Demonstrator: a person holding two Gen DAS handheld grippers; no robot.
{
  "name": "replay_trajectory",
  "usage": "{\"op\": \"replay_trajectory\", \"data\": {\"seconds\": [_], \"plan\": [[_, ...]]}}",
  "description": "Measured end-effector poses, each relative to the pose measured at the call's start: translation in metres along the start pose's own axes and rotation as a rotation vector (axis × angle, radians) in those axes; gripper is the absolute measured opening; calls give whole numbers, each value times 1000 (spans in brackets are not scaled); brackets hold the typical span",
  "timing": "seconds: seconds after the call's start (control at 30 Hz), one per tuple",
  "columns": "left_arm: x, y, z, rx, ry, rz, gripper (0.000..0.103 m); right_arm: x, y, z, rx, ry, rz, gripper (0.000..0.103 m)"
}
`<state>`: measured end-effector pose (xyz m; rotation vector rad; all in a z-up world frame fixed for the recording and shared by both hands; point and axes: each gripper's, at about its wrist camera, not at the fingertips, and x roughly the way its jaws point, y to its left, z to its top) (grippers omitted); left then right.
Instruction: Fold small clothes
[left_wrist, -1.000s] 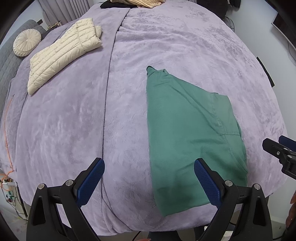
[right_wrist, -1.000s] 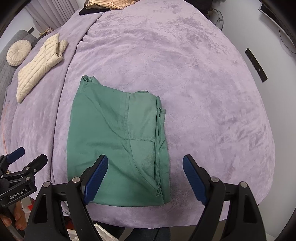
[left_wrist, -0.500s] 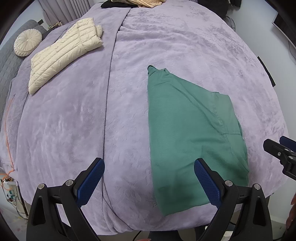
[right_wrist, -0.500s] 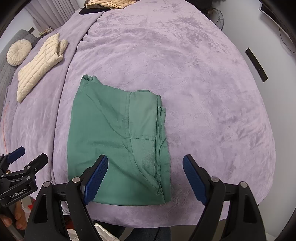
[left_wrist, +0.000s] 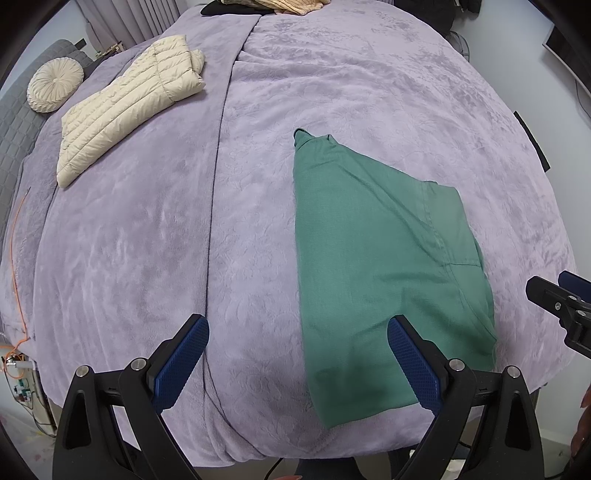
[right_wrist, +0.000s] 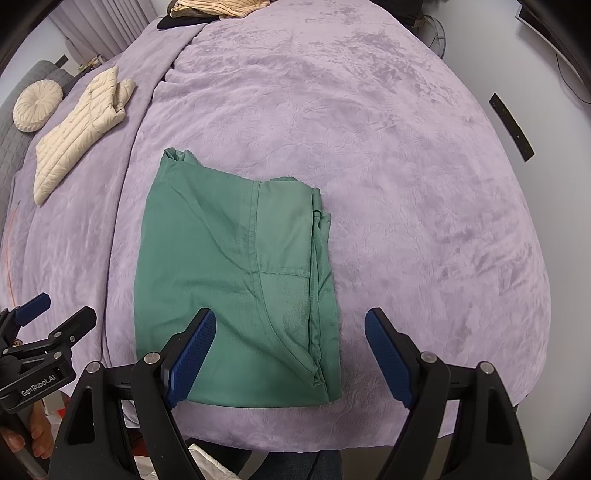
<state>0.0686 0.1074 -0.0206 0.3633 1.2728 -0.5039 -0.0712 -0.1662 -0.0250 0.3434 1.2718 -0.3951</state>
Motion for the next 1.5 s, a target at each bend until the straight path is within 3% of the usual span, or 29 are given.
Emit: {"op": "replay_trajectory", "data": {"seconds": [1.03,1.5], "plan": [[1,-1,-5,2,7,28,98,3,6,-12,10,5,4,85],[-2,-8,0,24,-7,7,98,7,3,-3,1,20,13,85]]}}
